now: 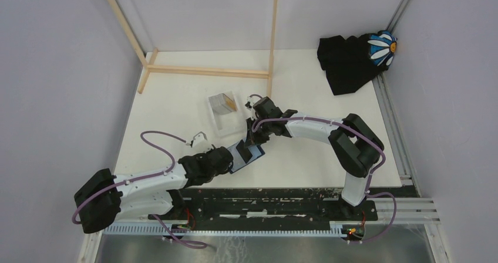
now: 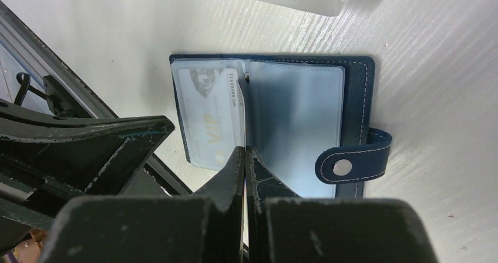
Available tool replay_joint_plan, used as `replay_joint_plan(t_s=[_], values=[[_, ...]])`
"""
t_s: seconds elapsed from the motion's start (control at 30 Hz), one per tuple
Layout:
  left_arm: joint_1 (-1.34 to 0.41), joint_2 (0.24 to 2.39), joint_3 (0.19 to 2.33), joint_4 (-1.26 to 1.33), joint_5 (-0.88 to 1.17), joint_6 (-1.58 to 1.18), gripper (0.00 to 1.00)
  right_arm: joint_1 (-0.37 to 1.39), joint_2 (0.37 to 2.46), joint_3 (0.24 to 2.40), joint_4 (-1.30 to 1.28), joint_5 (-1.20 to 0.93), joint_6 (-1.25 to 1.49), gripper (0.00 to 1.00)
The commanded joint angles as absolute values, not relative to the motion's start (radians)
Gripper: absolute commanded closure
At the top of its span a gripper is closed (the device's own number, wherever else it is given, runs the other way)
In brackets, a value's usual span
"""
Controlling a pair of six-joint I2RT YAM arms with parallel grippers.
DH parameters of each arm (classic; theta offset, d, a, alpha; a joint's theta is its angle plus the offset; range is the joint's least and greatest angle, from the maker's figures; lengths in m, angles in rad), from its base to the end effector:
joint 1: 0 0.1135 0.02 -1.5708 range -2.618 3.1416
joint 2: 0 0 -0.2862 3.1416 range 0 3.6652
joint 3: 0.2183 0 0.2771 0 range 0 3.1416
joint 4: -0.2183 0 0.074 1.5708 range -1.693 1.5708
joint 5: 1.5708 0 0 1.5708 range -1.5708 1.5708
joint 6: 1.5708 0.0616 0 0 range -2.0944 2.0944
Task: Put the credit cards into the card holder
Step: Insert the credit card into the card holder.
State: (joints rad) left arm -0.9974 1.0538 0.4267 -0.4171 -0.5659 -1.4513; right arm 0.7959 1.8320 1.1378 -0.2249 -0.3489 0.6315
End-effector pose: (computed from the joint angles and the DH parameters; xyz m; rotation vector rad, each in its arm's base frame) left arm 0.1341 -0.1468 0.1432 -0.7278 2.3105 -0.3739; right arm 0.2790 0.3150 0.1582 -0.3833 2.6874 0.9604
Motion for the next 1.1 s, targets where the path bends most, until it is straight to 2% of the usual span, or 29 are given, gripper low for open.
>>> replay_joint_plan(t_s=[0.0, 1.07], values=[[-1.002, 1.060, 0.416, -0.410, -0.580, -1.512, 0.97, 0.790, 1.843, 1.130, -0.196, -0.369, 0.628, 0.99], [-1.002, 1.207, 0.458, -0.367, -0.542, -1.514, 0.97, 0.776, 1.917, 1.163, -0.226, -0.425, 0.504, 0.99]])
